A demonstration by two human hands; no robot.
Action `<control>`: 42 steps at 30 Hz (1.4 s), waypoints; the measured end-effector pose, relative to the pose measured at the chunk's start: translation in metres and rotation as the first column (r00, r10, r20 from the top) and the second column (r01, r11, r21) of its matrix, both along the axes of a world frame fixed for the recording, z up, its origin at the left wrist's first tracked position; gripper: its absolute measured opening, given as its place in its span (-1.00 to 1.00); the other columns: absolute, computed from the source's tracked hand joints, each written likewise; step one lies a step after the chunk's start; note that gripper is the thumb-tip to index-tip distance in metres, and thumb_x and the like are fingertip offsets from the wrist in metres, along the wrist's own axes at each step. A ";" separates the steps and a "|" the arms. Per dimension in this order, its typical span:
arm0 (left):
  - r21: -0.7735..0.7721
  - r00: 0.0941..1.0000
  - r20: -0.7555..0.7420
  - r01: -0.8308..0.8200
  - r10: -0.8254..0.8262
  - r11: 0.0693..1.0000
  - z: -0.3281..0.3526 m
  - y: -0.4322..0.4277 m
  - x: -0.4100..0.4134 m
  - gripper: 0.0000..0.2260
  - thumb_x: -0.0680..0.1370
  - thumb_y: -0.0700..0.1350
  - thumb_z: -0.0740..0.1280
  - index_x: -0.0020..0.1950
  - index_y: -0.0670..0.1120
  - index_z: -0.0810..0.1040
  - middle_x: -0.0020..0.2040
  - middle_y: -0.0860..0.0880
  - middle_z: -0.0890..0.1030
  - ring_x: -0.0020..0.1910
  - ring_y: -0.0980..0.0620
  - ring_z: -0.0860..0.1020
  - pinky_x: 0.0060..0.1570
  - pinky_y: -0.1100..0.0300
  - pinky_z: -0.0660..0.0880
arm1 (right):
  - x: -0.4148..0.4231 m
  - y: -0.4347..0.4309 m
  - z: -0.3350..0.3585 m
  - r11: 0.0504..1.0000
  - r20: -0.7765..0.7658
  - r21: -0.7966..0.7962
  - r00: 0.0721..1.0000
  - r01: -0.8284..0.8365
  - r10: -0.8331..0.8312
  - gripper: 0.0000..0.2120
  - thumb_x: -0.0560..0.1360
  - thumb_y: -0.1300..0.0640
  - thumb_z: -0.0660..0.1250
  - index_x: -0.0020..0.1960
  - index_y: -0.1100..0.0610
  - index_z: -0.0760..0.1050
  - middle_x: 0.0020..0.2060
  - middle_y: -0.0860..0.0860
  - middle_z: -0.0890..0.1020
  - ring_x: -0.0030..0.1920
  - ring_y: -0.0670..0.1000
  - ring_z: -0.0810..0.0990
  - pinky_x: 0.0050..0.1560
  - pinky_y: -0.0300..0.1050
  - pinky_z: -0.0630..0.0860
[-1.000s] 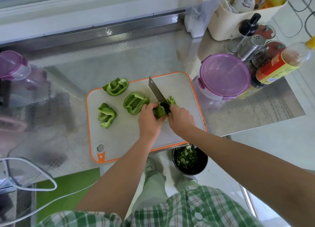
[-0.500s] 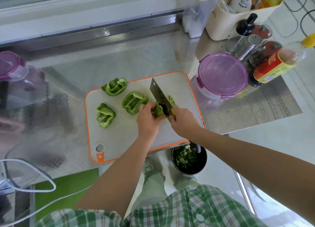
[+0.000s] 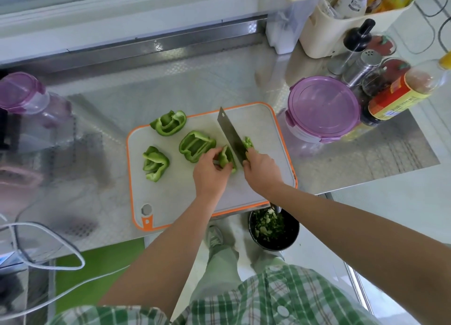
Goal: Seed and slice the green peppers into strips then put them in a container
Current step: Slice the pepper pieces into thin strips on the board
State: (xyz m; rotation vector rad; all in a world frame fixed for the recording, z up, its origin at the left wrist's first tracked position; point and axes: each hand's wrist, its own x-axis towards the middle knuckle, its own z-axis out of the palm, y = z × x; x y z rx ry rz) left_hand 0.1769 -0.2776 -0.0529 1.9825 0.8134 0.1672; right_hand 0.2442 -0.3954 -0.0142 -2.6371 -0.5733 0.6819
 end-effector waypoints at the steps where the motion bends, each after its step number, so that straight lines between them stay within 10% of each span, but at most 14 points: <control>1: -0.038 1.000 0.003 -0.030 0.031 0.999 0.000 0.000 0.000 -0.65 0.45 -0.12 0.49 0.23 -0.04 0.58 -0.07 0.02 0.62 -0.20 0.03 0.61 -0.04 0.05 0.58 | 0.001 -0.003 0.002 0.999 -0.012 0.033 1.000 0.025 -0.024 -0.86 0.61 0.15 0.12 0.06 0.22 0.35 -0.22 0.14 0.47 -0.19 0.20 0.48 -0.26 -0.06 0.31; 15: -0.396 0.977 0.054 -0.168 0.206 0.903 -0.008 -0.014 0.013 -0.78 0.31 -0.01 0.45 -0.29 0.37 0.63 -0.37 0.16 0.65 -0.15 -0.12 0.67 0.02 -0.18 0.60 | -0.010 -0.025 0.024 0.997 -0.033 0.076 0.999 0.015 -0.013 -0.86 0.58 0.13 0.15 0.04 0.21 0.36 -0.23 0.14 0.48 -0.23 0.19 0.46 -0.28 -0.05 0.33; 25: -0.399 0.972 -0.014 -0.220 0.233 0.890 -0.012 -0.006 0.012 -0.70 0.39 -0.14 0.52 0.12 -0.13 0.67 -0.27 0.03 0.68 -0.16 -0.10 0.69 0.02 -0.14 0.61 | -0.019 -0.011 0.023 0.999 -0.055 -0.034 0.998 0.008 -0.010 -0.96 0.59 0.20 0.11 -0.04 0.15 0.28 -0.23 0.10 0.43 -0.22 0.15 0.41 -0.25 -0.06 0.32; 36: -0.365 0.982 -0.042 -0.189 0.186 0.912 -0.005 -0.001 0.011 -0.81 0.31 -0.07 0.48 -0.30 0.26 0.63 -0.35 0.11 0.66 -0.17 -0.10 0.68 -0.02 -0.14 0.61 | -0.019 0.011 0.001 0.995 -0.041 -0.095 0.999 0.031 -0.035 -0.92 0.58 0.24 0.12 -0.05 0.12 0.22 -0.24 0.08 0.41 -0.14 0.19 0.50 -0.22 -0.02 0.33; 42: -0.085 0.988 -0.111 -0.117 0.108 0.989 0.012 0.008 0.004 -0.83 0.44 -0.19 0.46 0.01 -0.02 0.67 -0.23 0.07 0.62 -0.14 0.00 0.63 -0.10 0.18 0.51 | -0.010 0.015 -0.002 0.999 -0.029 -0.028 0.999 0.032 -0.033 -0.90 0.61 0.17 0.12 -0.05 0.17 0.24 -0.19 0.15 0.48 -0.09 0.26 0.53 -0.21 0.00 0.36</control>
